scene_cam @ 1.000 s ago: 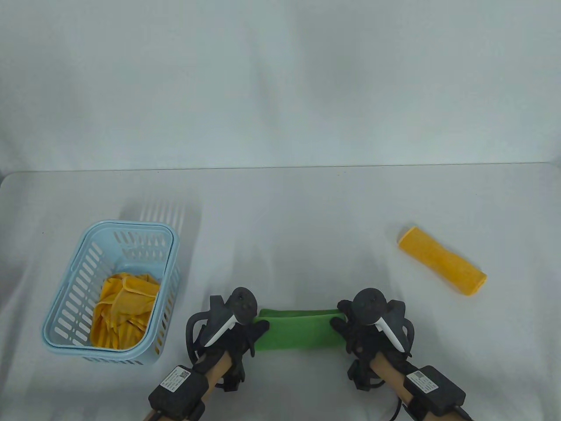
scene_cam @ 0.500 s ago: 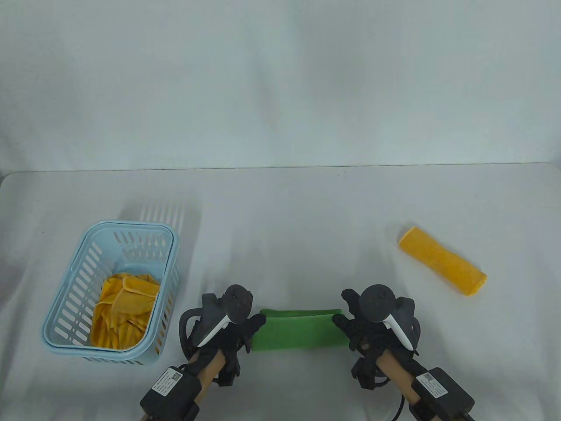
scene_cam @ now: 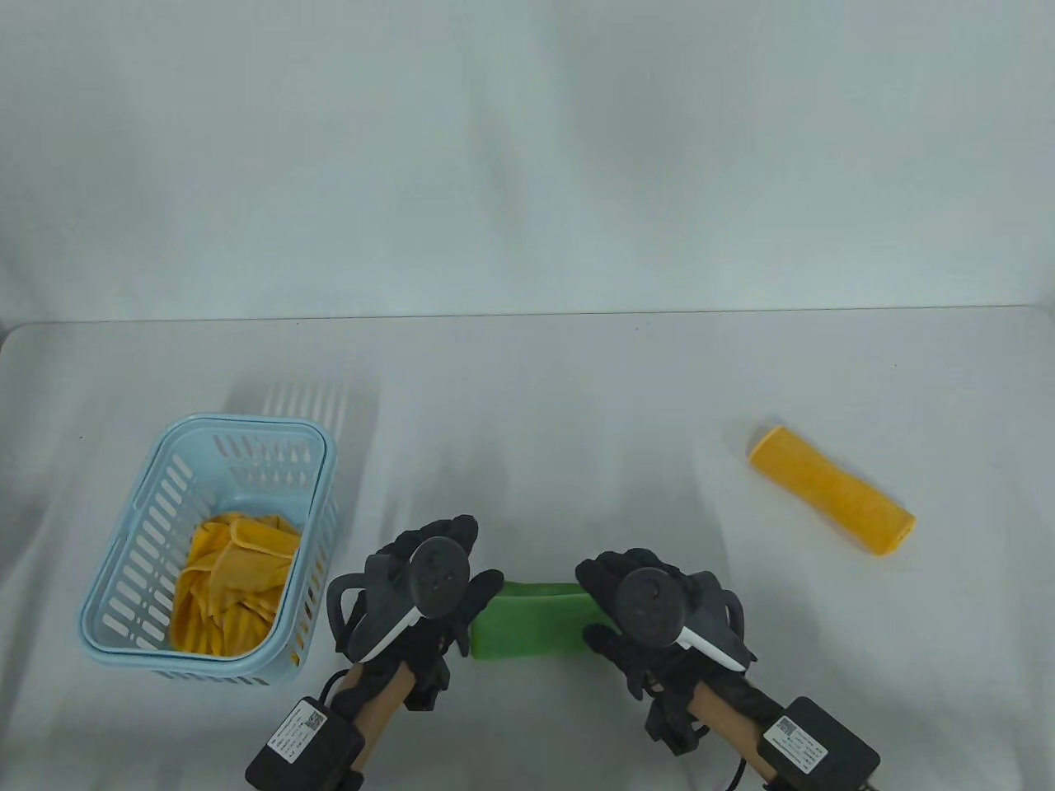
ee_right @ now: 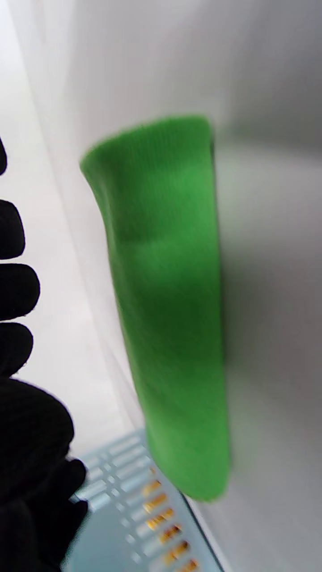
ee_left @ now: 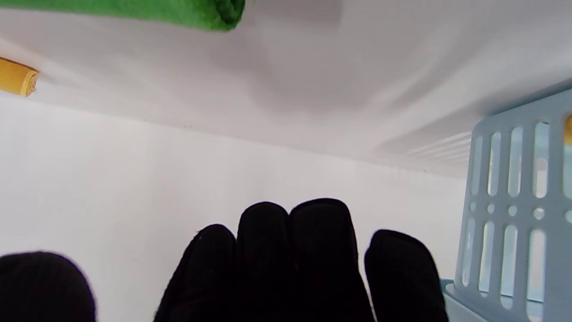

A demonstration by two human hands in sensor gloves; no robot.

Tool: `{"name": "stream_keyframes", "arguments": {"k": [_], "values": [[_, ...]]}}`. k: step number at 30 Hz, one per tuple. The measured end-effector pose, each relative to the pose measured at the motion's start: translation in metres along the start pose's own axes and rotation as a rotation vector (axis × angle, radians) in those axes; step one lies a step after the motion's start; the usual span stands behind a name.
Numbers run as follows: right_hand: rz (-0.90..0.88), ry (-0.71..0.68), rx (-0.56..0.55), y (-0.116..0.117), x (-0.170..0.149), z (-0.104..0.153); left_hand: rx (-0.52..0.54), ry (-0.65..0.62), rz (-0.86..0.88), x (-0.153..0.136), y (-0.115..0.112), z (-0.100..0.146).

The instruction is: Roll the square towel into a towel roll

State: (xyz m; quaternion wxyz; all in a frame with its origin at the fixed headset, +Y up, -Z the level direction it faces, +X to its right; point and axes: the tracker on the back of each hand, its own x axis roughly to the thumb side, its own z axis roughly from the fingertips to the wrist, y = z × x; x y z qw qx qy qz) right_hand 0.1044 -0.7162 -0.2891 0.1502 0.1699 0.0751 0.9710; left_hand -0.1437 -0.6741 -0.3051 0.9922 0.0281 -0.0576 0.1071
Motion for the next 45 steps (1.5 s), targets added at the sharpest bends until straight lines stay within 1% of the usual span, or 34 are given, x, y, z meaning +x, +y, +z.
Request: {"name": "stream_keyframes", "arguments": {"k": [2,5,9,12,20,22,25,27,29,35,38,40,42,44,45], "values": [[0.035,-0.019,0.059,0.008,0.012,-0.006,0.004,-0.003,0.002,0.0,0.002,0.001],[0.168,0.0,0.155,0.025,0.026,-0.019,0.008,-0.005,0.016,-0.002,0.004,0.003],[0.297,0.053,0.25,0.045,0.033,-0.032,0.013,-0.011,0.026,-0.003,0.006,0.004],[0.345,0.093,0.267,0.052,0.034,-0.04,0.027,-0.012,0.031,-0.003,0.01,0.004],[0.392,0.179,0.286,0.056,0.045,-0.055,0.028,-0.016,0.042,-0.005,0.011,0.004],[0.385,0.187,0.285,0.054,0.047,-0.059,0.022,-0.017,0.048,-0.005,0.011,0.004],[0.348,0.218,0.322,0.051,0.045,-0.066,0.018,-0.018,0.044,-0.005,0.011,0.003],[0.274,0.248,0.372,0.05,0.041,-0.074,0.018,-0.018,0.044,-0.005,0.011,0.003],[0.237,0.259,0.392,0.049,0.038,-0.077,0.014,-0.017,0.045,-0.005,0.011,0.002],[0.177,0.249,0.365,0.048,0.034,-0.078,0.012,-0.012,0.046,-0.006,0.012,0.003],[0.134,0.245,0.341,0.043,0.031,-0.074,0.012,-0.014,0.046,-0.006,0.012,0.003],[0.09,0.248,0.326,0.034,0.029,-0.069,0.016,-0.019,0.031,-0.006,0.013,0.003],[0.052,0.26,0.284,0.017,0.026,-0.063,0.032,-0.024,0.019,-0.005,0.014,0.003],[-0.013,0.292,0.225,-0.008,0.017,-0.054,0.044,-0.028,0.013,-0.005,0.015,0.003],[-0.054,0.319,0.198,-0.023,0.009,-0.048,0.045,-0.029,0.012,-0.005,0.015,0.003]]}}
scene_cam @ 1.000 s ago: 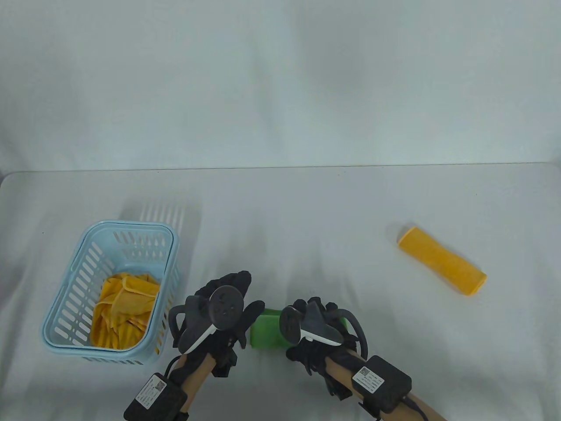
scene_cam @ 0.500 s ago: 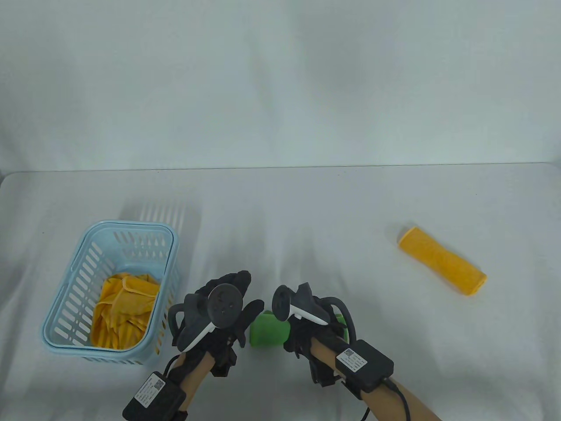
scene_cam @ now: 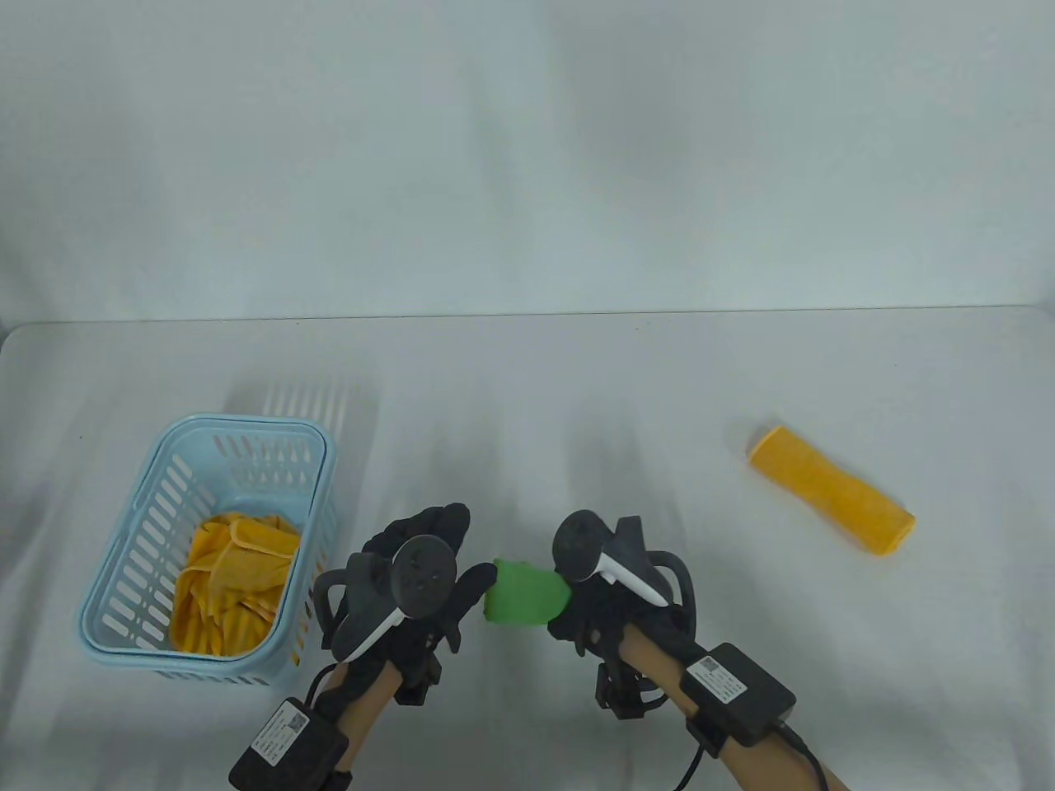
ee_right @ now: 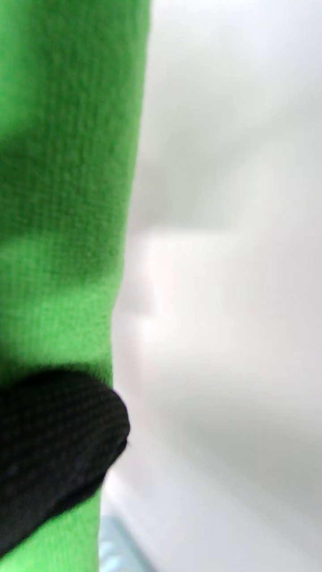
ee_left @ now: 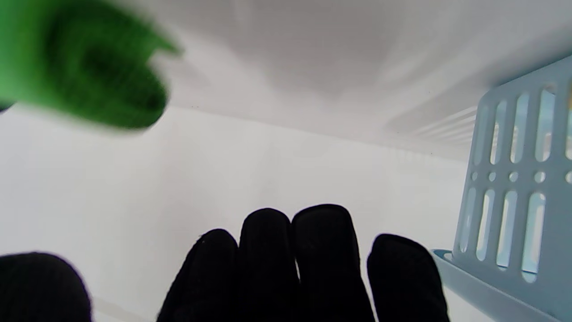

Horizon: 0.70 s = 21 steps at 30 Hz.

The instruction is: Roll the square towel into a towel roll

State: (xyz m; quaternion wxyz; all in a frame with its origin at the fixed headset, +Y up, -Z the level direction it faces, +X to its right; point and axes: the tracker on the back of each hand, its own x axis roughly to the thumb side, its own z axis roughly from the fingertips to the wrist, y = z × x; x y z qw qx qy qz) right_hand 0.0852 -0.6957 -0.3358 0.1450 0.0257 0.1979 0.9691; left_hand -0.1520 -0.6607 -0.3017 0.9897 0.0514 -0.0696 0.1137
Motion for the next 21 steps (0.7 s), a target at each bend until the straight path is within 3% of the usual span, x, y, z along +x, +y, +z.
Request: {"name": "stream_keyframes", "arguments": {"k": [7,11,15,21], "values": [[-0.061,0.177,-0.17,-0.076,-0.07,0.027,0.004,-0.001,-0.001,0.0,0.0,0.001],[-0.034,0.337,-0.267,-0.105,-0.122,0.026,0.003,-0.008,-0.009,0.002,-0.002,0.001],[-0.014,0.461,-0.327,-0.111,-0.163,0.008,-0.009,-0.012,-0.016,0.004,-0.006,0.0],[0.075,0.59,-0.343,-0.081,-0.204,-0.035,-0.023,-0.018,-0.026,0.007,-0.009,0.0]]}}
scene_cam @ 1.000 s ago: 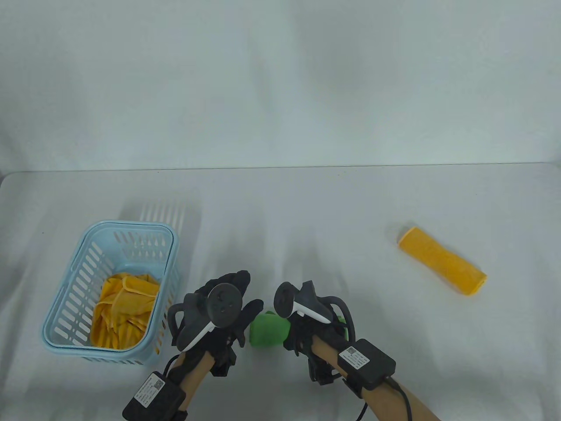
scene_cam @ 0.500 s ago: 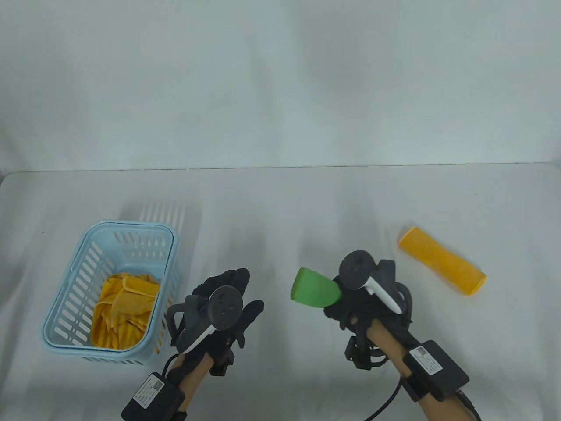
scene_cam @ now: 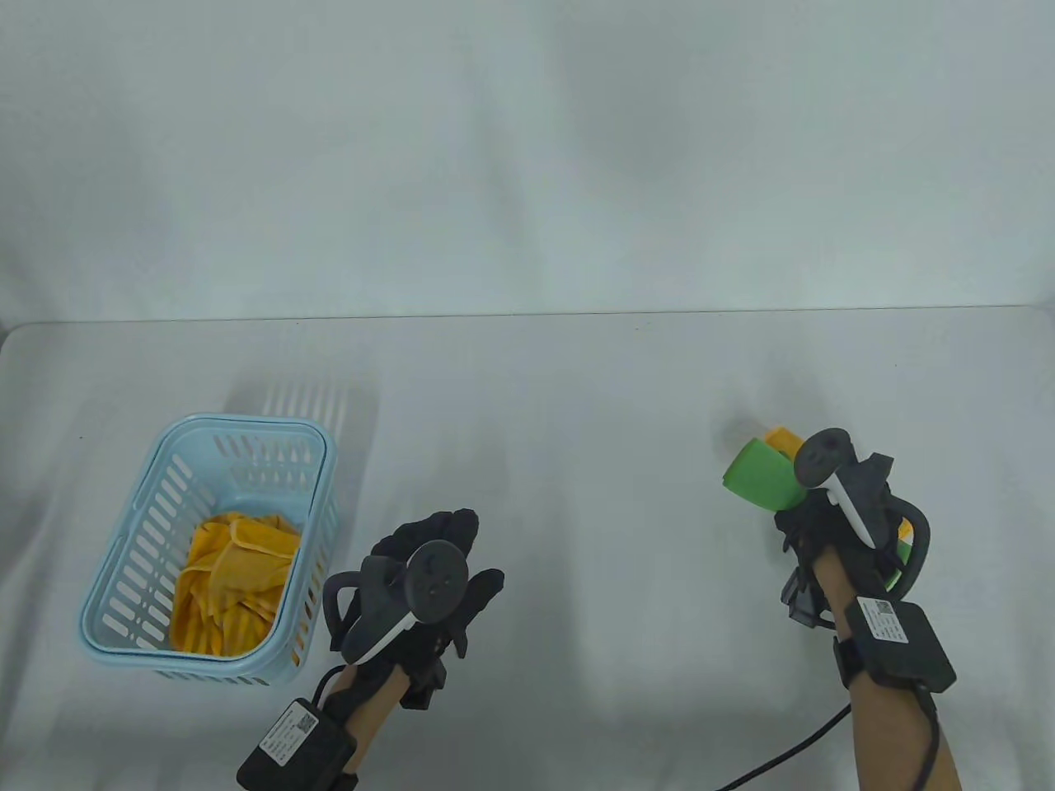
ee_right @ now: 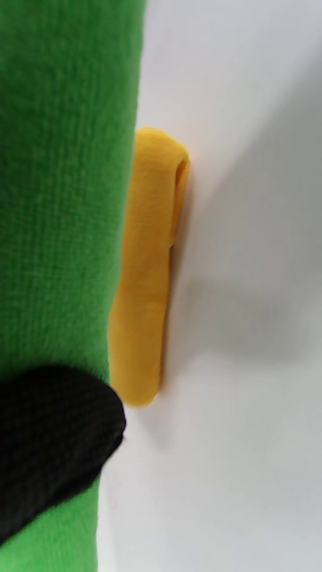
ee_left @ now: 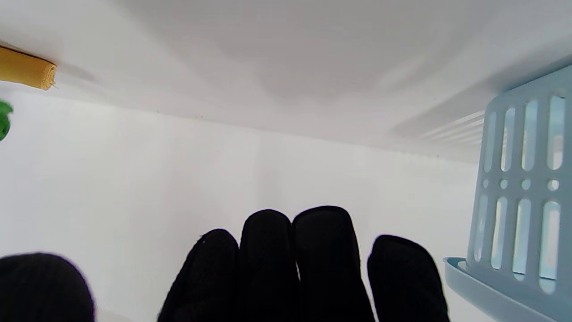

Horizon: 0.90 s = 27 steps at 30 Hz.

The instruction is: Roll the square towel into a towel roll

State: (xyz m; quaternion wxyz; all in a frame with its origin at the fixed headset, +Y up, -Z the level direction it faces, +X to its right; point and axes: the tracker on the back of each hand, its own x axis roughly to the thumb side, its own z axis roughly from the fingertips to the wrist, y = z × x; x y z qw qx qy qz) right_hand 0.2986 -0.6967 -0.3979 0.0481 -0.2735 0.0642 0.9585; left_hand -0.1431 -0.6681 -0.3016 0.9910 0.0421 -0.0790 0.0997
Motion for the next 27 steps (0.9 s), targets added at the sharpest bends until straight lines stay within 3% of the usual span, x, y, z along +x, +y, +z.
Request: {"name": "stream_keyframes", "arguments": {"k": [5,8,18,27], "values": [[0.112,0.017,-0.012,0.038,0.006,-0.017,-0.008,-0.006,0.002,0.002,-0.001,0.0],[0.138,0.021,-0.027,0.045,0.008,-0.021,-0.012,-0.011,-0.004,0.003,-0.003,-0.001],[0.136,0.021,-0.012,0.049,0.004,-0.021,-0.025,-0.014,-0.013,0.005,-0.005,-0.002],[0.127,-0.009,-0.006,0.032,0.002,-0.007,-0.023,-0.01,-0.008,0.004,-0.005,-0.002]]}}
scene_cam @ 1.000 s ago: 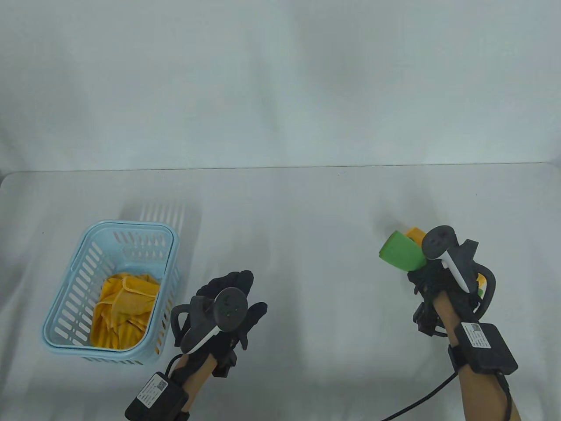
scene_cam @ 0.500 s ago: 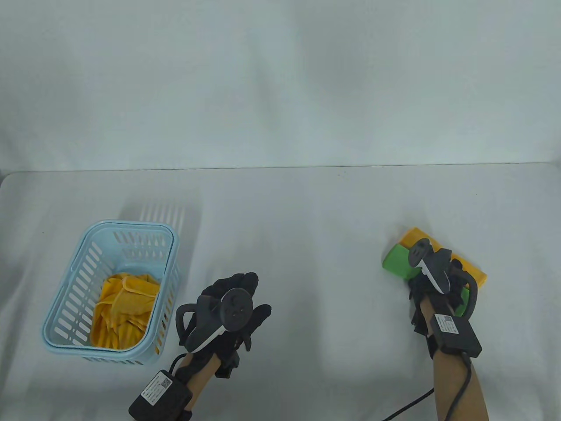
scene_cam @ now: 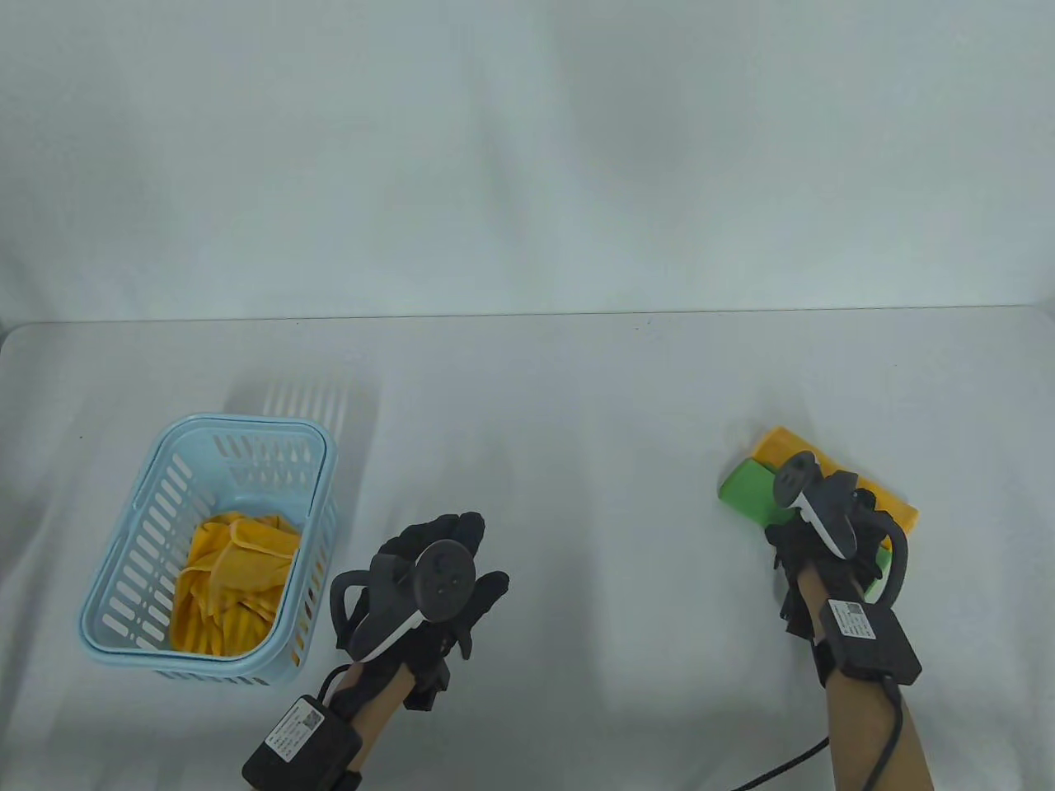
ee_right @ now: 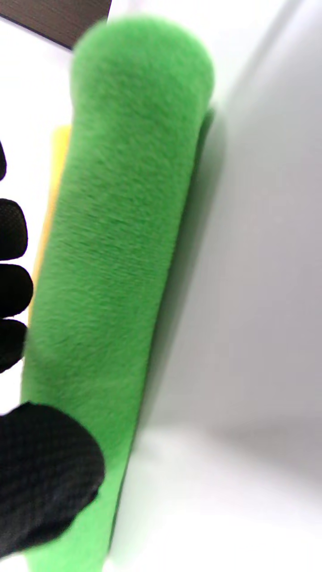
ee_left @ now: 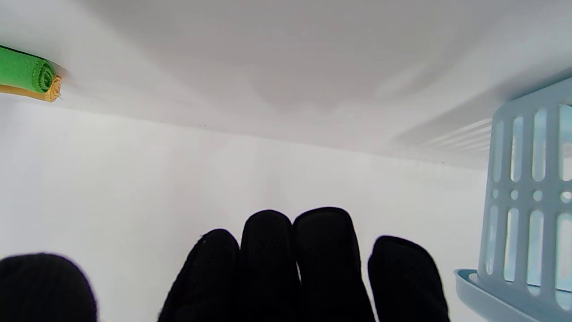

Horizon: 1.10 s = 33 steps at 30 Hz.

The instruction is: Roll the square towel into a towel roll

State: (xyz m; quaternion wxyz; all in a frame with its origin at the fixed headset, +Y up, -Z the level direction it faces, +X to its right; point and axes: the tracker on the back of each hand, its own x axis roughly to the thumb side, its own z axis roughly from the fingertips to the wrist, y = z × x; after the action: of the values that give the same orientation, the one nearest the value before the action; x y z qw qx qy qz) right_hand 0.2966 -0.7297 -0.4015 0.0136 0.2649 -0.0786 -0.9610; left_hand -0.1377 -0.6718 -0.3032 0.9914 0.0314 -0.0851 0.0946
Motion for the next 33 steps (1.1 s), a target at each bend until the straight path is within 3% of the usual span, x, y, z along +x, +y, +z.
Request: {"name": "stream_keyframes", "arguments": {"k": [6,13,20,26,33], "values": [[-0.137,-0.052,-0.051,-0.024,0.002,0.021,0.005,0.001,0.001,-0.001,0.0,0.0],[-0.177,-0.181,-0.101,-0.057,0.022,0.056,0.006,0.002,0.0,-0.002,0.001,0.001],[-0.237,-0.388,-0.115,-0.081,0.058,0.11,0.017,0.001,0.002,-0.002,0.002,0.003],[-0.343,-0.553,-0.119,-0.076,0.088,0.16,0.022,-0.006,0.017,0.0,0.004,0.009],[-0.421,-0.653,-0.125,-0.055,0.112,0.193,0.019,-0.028,-0.013,0.008,0.014,0.013]]}}
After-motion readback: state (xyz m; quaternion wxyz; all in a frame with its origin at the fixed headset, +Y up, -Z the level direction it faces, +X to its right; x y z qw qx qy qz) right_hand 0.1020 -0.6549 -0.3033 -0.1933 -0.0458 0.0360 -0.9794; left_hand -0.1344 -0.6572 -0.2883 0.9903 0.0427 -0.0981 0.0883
